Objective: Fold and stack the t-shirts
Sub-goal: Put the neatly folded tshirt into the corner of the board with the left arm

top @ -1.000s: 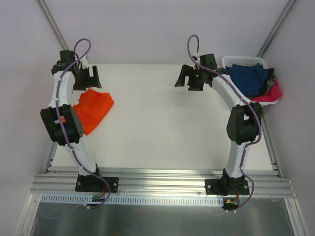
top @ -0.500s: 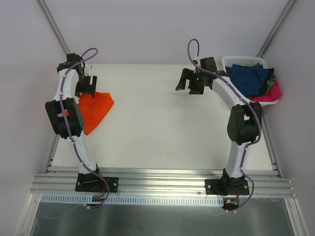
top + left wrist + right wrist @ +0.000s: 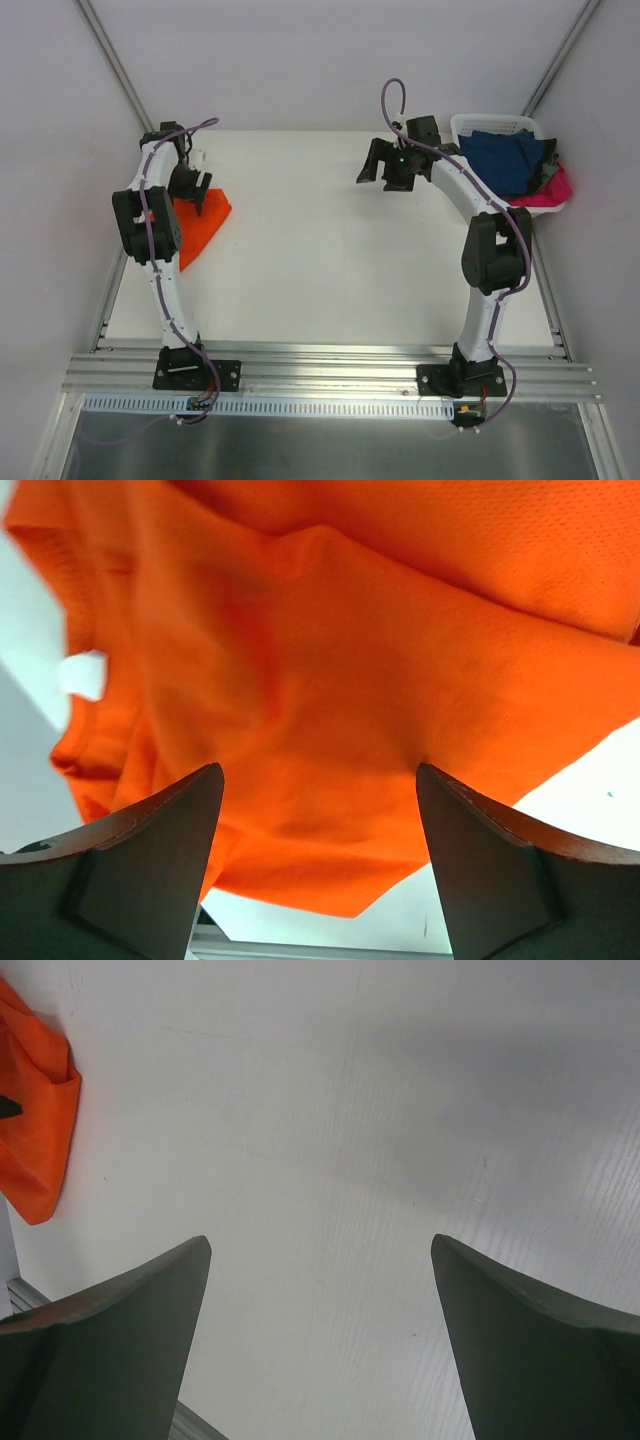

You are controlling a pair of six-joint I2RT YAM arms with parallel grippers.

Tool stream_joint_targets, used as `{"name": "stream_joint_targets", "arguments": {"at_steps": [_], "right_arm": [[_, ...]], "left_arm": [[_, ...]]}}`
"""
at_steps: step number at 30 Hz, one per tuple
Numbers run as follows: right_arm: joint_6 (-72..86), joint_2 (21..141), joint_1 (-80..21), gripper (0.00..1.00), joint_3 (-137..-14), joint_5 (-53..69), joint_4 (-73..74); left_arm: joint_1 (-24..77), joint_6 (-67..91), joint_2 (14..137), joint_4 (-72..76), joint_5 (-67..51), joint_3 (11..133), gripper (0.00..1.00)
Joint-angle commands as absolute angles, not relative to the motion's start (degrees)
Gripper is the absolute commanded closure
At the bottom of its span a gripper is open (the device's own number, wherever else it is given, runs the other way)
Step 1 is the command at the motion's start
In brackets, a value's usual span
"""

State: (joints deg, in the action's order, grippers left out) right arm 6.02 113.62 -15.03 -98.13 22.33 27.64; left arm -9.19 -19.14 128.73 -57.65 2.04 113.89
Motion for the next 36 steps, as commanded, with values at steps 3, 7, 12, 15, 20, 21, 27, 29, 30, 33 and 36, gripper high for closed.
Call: {"name": "stream_joint_targets", "arguments": {"at_steps": [3,7,12,15,20,21,27,29,30,33,36], "right_arm": [[6.5,111.01,-14.94,0.03,-99.67,22.32,26.63],[6.42,111.09,-15.03,0.03,-99.93,21.97,27.07],[5.89,110.92,-15.12,0.03,-99.41,21.53,27.33],[5.54,110.48,-15.03,0.03,-99.05,21.1,27.68],[4.57,109.69,-15.03,0.03,-98.62,20.48,27.95],[4.48,109.51,-15.03,0.03,-98.35,20.22,27.86],[3.6,107.93,-15.38,0.03,-97.21,19.69,27.86],[3.43,107.14,-15.47,0.03,-96.59,19.51,27.69],[3.25,107.14,-15.56,0.03,-96.42,19.34,27.6],[2.9,106.61,-15.73,0.03,-95.8,18.81,27.51],[2.55,106.44,-16.35,0.03,-95.8,18.28,27.51]], "left_arm": [[-6.68,-20.21,133.14,-61.43,3.78,117.33,0.22],[-6.33,-18.99,139.03,-65.29,3.34,126.08,0.22],[-6.33,-16.7,147.29,-71.71,1.5,138.15,0.21],[-6.76,-15.04,148.71,-71.98,0.19,140.01,0.21],[-8.61,-9.23,149.06,-73.3,-4.13,138.17,0.22],[-9.05,-8.62,149.06,-73.65,-4.83,137.73,0.21],[-12.56,-6.59,149.06,-74.0,-5.27,137.2,0.21],[-14.49,-6.42,148.71,-73.92,-5.27,136.67,0.22],[-15.11,-6.42,148.54,-74.0,-5.1,136.23,0.22],[-17.05,-6.24,148.18,-74.0,-5.1,136.14,0.22],[-18.19,-6.33,148.01,-74.0,-5.1,136.32,0.22]]}}
